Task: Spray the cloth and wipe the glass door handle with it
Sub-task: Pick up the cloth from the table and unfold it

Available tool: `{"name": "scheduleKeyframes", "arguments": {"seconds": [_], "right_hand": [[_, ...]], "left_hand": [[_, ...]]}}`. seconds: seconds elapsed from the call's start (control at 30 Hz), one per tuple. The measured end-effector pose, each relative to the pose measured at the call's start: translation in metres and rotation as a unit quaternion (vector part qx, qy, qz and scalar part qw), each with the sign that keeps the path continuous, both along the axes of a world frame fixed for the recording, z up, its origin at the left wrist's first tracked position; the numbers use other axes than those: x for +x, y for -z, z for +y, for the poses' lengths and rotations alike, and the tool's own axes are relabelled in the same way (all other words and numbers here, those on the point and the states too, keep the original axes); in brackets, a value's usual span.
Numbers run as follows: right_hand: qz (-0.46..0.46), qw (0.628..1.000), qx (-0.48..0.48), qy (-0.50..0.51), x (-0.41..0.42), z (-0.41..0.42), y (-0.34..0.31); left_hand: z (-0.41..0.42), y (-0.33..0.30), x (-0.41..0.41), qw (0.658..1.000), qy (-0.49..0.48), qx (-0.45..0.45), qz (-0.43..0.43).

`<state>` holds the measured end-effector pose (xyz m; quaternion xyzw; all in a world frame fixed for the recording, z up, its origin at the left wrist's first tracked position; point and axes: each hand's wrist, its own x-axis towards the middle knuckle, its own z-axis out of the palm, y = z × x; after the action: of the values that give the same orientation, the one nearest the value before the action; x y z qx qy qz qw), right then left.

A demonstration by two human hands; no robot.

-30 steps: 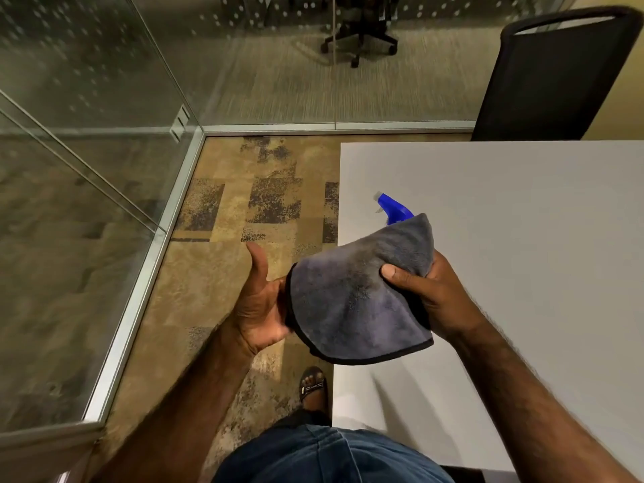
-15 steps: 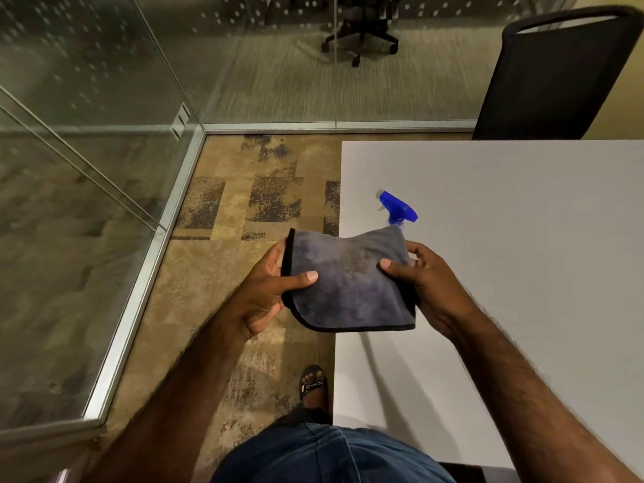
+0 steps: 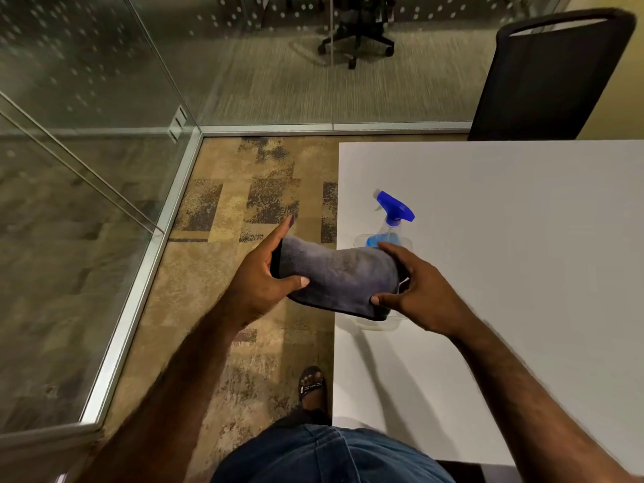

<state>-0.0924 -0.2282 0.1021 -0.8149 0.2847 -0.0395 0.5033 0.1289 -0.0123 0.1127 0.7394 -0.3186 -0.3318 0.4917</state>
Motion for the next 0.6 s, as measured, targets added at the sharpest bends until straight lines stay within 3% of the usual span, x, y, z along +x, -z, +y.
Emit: {"name": "scheduleKeyframes", "arguments": {"seconds": [0.3, 0.37, 0.43, 0.5, 0.6], "right_hand": [[-0.070, 0.990, -0.124, 0.006, -0.002, 0.007, -0.002], [-0.106, 0.990, -0.097, -0.007, 0.000, 0.009, -0.004], [-0.120, 0.992, -0.016, -0.016, 0.004, 0.013, -0.010], [-0.144, 0.989, -0.038, -0.006, 0.008, 0.017, -0.011], [-0.147, 0.987, -0.059, 0.006, 0.014, 0.023, -0.011]], "left_hand": [[0.002, 0.010, 0.005, 0.998, -0.045, -0.015, -0.035], [0.000, 0.017, 0.004, 0.997, -0.078, -0.016, -0.013], [-0.002, 0.028, -0.001, 0.992, -0.112, -0.018, 0.050], [-0.006, 0.040, -0.010, 0.978, -0.145, -0.017, 0.146], [-0.010, 0.053, -0.022, 0.928, -0.195, -0.025, 0.318]]}}
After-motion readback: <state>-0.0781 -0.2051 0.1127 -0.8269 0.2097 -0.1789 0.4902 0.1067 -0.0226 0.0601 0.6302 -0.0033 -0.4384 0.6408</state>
